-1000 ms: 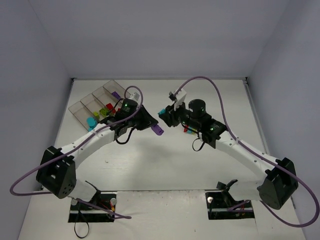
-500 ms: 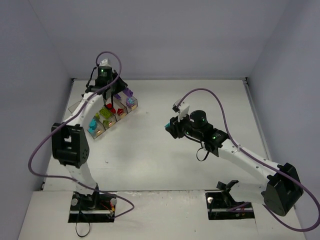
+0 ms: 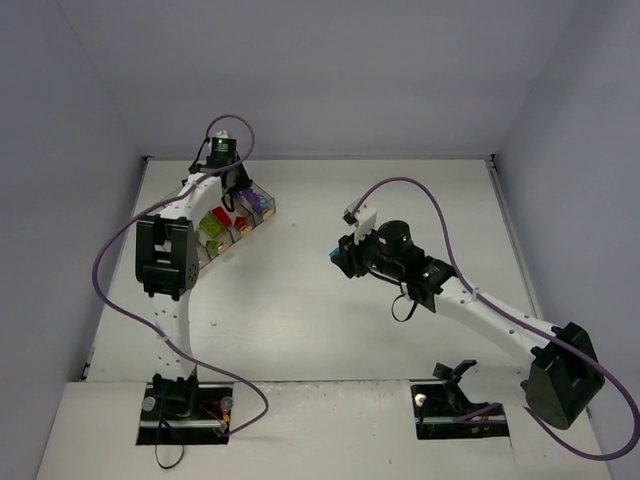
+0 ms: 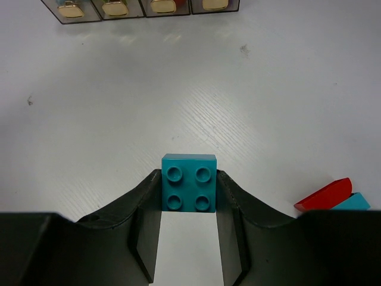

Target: Sort the legos into containers by color

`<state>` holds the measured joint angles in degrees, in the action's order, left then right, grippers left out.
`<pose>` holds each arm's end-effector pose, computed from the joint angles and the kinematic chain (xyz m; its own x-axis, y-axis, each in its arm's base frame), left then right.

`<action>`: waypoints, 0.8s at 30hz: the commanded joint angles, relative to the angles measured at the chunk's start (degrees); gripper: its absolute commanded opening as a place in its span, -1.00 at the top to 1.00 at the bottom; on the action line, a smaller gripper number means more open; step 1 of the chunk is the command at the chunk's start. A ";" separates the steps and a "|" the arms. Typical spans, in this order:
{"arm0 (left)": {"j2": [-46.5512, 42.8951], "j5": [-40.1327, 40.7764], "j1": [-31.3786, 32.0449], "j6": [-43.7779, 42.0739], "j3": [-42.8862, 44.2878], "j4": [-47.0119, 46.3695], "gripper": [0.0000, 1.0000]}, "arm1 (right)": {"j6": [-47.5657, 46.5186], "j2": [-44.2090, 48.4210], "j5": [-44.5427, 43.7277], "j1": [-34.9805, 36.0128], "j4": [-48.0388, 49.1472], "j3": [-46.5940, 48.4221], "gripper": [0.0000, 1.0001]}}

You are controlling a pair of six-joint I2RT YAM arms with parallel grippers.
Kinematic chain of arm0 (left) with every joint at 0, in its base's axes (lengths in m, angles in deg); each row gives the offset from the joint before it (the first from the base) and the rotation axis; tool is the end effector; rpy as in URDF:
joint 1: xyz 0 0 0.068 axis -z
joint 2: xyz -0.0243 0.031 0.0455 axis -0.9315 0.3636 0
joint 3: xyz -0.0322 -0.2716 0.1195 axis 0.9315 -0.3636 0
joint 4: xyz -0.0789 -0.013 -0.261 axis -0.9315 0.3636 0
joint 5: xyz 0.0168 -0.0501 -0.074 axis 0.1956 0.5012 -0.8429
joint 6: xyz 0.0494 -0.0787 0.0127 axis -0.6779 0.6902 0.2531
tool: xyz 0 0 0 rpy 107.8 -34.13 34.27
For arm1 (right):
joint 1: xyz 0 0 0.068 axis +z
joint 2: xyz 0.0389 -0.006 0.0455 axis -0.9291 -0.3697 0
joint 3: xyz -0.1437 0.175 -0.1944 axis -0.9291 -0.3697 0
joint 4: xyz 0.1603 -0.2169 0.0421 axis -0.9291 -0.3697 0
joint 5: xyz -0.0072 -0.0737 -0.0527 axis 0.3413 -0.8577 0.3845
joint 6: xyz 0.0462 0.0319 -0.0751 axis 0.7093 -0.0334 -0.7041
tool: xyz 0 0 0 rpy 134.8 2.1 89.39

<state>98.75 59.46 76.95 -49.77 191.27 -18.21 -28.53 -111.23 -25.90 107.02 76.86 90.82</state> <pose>0.5616 -0.0853 0.2329 -0.5895 -0.4814 -0.6486 -0.1851 0.8622 -0.4716 0.2436 0.2222 0.3039 -0.1660 -0.1050 -0.9805 -0.7927 0.6057 0.0693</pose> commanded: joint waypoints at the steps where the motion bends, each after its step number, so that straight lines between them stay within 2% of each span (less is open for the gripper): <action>1: -3.25 1.95 -1.41 -2.09 4.03 -1.13 0.70 | -0.77 -0.40 1.16 0.30 3.53 2.45 1.00; 2: -3.16 1.87 -1.50 -2.35 4.12 -1.04 0.31 | -0.77 -0.57 1.34 0.30 3.53 2.45 1.00; 5: -3.86 0.90 -1.51 -3.58 3.95 -0.78 -0.22 | -2.08 -1.19 1.95 0.30 3.53 2.71 1.00; 7: -5.17 -0.24 -1.42 -4.29 3.24 -0.60 -0.34 | -3.40 -1.37 2.57 0.30 3.53 3.23 1.00; 8: -6.92 -1.55 -1.24 -4.64 2.28 -0.51 -0.50 | -3.93 -1.45 3.44 0.30 3.53 3.41 1.00; 14: -16.94 -9.28 0.43 -6.75 -1.32 5.71 -0.54 | -9.73 -1.80 6.87 0.39 4.15 5.08 0.99; 17: -22.47 -19.90 1.83 -5.44 -5.54 9.41 -0.54 | -13.77 -1.28 9.51 0.57 5.64 4.91 0.97; 19: -25.03 -26.13 4.81 -5.00 -8.26 12.92 -0.54 | -15.70 -1.10 11.61 0.65 6.25 4.91 0.94; 24: -33.03 -33.46 14.48 -4.21 -13.54 16.19 -0.55 | -20.37 -1.37 15.13 1.01 4.76 6.57 0.89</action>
<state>69.92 34.87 86.72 -54.69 179.62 -5.21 -44.22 -113.22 -15.04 107.41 77.73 93.32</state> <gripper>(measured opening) 0.773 0.332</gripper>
